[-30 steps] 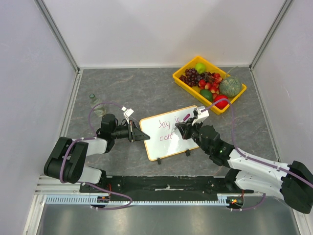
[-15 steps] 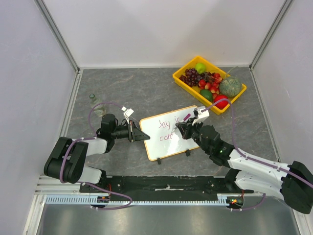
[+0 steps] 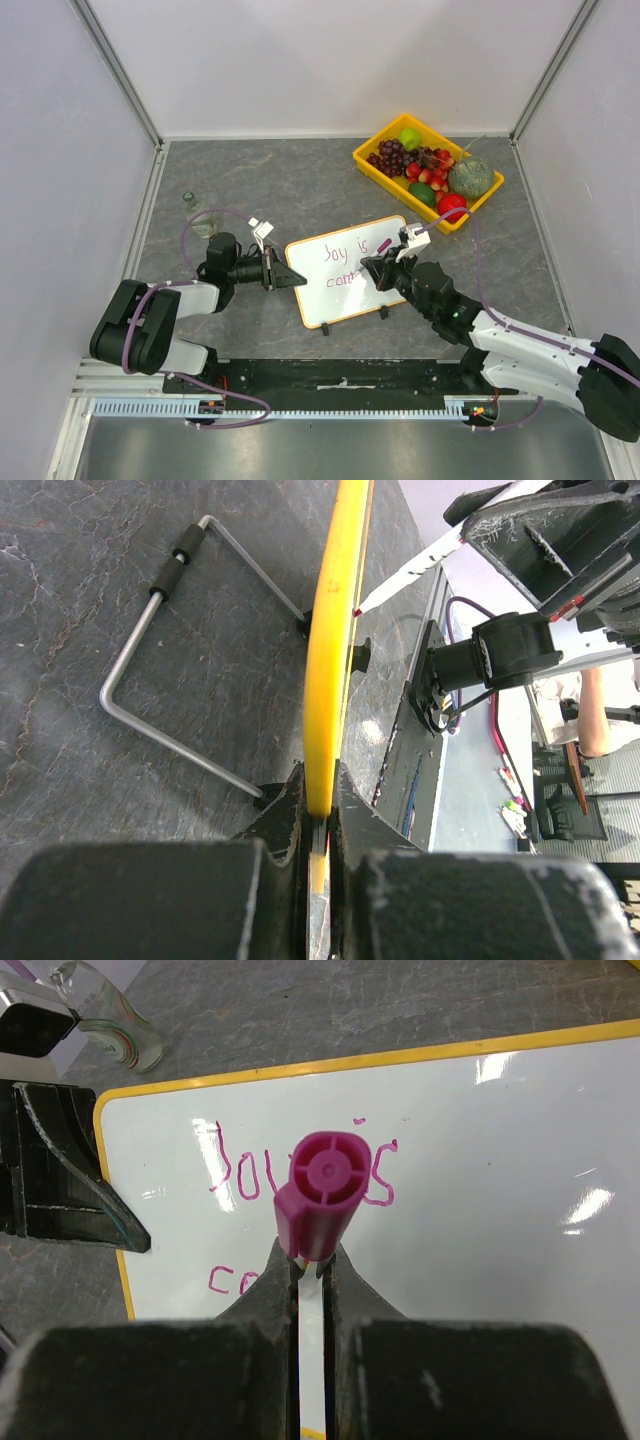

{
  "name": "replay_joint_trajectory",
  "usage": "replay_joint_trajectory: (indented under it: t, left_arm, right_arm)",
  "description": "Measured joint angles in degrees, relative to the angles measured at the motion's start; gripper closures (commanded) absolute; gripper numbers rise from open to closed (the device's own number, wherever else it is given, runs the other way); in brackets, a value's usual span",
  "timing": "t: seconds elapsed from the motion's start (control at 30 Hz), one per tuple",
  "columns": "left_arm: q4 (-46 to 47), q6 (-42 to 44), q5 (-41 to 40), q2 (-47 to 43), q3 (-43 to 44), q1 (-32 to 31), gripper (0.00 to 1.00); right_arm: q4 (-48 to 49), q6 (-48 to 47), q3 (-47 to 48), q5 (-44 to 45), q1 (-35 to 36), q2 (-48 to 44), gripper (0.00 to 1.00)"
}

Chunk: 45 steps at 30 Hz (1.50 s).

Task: Write a sentence on the whiteboard
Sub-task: Write on the whiteboard at the whiteboard stand.

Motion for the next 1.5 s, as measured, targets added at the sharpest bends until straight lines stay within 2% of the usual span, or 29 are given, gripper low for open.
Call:
replay_joint_trajectory:
  t: [0.57, 0.97, 1.5]
  left_arm:
    - [0.00, 0.00, 0.00, 0.00, 0.00, 0.00, 0.98]
    - [0.00, 0.00, 0.02, 0.00, 0.00, 0.00, 0.98]
    - [0.00, 0.00, 0.04, 0.00, 0.02, 0.00, 0.98]
  right_arm:
    - [-1.75, 0.20, -1.25, -0.17, 0.00, -2.21, 1.00]
    - [-4.24, -0.85, 1.68, 1.27, -0.04, -4.76, 1.00]
    - [-5.33, -1.70, 2.23, 3.17, -0.59, -1.86, 1.00]
